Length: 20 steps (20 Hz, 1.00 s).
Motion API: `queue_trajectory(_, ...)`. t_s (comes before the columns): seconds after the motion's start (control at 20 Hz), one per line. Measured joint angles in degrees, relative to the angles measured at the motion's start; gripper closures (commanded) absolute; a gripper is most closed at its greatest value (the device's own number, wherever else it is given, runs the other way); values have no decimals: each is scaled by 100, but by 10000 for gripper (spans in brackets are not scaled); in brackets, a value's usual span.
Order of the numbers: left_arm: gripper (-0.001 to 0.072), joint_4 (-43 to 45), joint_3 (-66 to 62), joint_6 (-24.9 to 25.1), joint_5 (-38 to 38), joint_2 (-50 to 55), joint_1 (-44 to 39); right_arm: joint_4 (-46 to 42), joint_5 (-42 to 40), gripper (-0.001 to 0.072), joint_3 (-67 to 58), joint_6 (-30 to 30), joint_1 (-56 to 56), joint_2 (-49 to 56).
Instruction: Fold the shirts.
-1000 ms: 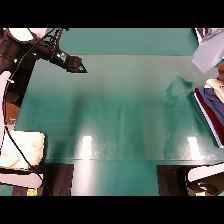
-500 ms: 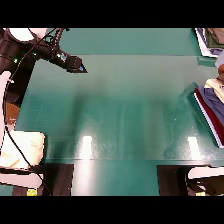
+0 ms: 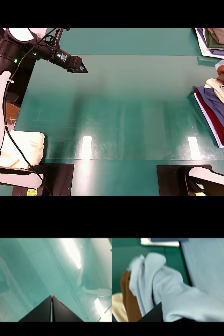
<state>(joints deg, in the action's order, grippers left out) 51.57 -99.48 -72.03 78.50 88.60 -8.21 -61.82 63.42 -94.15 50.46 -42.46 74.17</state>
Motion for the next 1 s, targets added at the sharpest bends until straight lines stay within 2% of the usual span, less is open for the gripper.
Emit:
queue_trajectory(0.2, 686, -11, 0, 4, 0, 0, 0, -529, 214, 698, 702, 498, -514, -708)
queue_trajectory(0.4, 686, -20, 0, 4, 2, 0, 0, -761, 393, 695, 1193, 743, -966, -1108)
queue_trajectory(0.45, 686, -20, 0, 4, 2, 0, 0, -800, 450, 665, 1281, 769, -1051, -1150)
queue_trajectory(0.55, 686, -20, 0, 4, 7, 0, 0, -831, 595, 186, 1445, 811, -1180, -1209)
queue_trajectory(0.6, 685, -24, 0, 4, 13, 0, 0, -855, 643, 147, 1504, 837, -1226, -1224)
queue_trajectory(1.0, 685, -59, 0, 2, 155, 0, 0, -831, 570, 154, 1036, 1665, -994, -1268)
